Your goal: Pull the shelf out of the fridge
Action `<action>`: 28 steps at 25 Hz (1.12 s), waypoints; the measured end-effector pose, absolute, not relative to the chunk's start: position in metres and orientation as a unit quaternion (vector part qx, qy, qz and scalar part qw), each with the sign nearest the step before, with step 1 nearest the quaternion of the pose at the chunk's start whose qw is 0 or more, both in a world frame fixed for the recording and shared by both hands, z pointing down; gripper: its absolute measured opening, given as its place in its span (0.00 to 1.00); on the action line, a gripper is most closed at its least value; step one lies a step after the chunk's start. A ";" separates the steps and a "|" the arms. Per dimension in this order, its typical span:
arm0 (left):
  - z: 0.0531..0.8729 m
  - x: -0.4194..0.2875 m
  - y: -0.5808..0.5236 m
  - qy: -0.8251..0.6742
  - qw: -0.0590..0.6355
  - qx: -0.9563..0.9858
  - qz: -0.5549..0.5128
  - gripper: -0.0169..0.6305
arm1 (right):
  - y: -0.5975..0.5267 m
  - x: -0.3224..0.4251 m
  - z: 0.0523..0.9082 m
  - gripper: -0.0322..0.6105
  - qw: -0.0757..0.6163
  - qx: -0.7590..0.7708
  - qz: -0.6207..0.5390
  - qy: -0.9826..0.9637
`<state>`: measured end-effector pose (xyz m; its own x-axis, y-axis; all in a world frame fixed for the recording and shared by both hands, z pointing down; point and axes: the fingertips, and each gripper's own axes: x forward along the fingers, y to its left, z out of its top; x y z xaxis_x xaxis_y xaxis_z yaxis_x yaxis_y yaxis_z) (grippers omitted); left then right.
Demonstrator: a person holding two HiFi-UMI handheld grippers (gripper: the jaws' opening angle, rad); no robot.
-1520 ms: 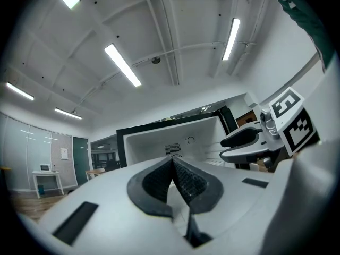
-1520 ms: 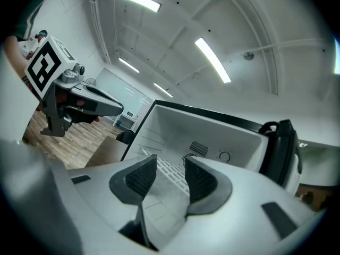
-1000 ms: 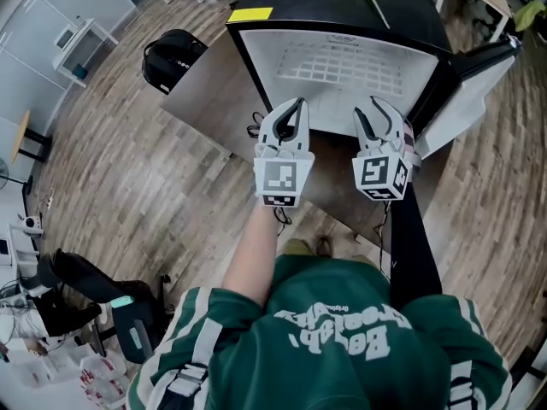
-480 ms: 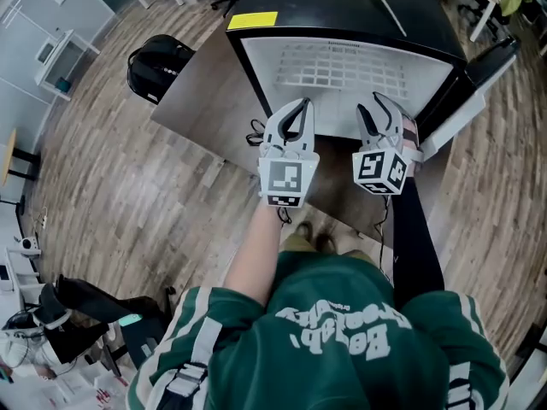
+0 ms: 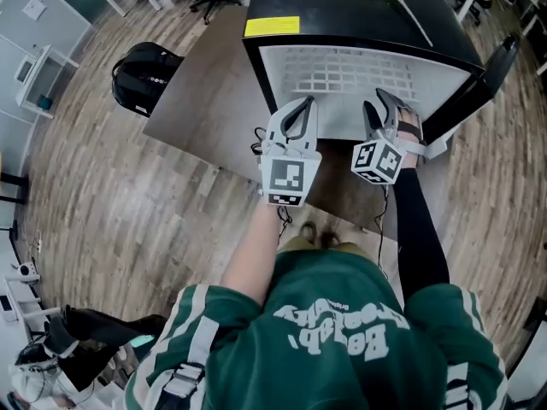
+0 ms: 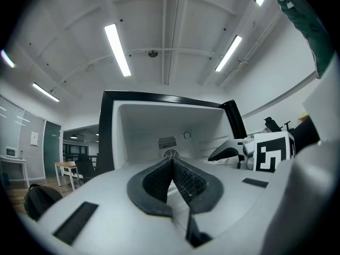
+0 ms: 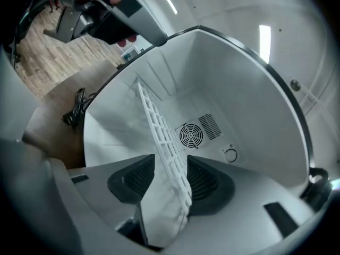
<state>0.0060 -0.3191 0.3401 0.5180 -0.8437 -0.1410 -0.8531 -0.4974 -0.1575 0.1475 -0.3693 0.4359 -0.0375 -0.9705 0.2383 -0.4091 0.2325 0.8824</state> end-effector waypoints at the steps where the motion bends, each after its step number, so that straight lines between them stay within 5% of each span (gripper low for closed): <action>1: 0.340 0.004 -0.320 0.487 0.103 -0.867 0.025 0.05 | -0.372 0.149 0.437 0.37 0.453 0.536 -0.319 -0.637; 12: 0.351 -0.002 -0.320 0.452 0.098 -0.886 0.027 0.05 | -0.386 0.154 0.452 0.34 0.520 0.522 -0.354 -0.576; 28: 0.360 0.010 -0.328 0.436 0.100 -0.894 0.015 0.05 | -0.413 0.157 0.456 0.34 0.530 0.514 -0.373 -0.562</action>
<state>0.0105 -0.3279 0.3597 0.6190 -0.7772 -0.1134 -0.7831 -0.5996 -0.1651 0.1573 -0.4134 0.4563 0.0905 -0.9731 0.2118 -0.1810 0.1931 0.9643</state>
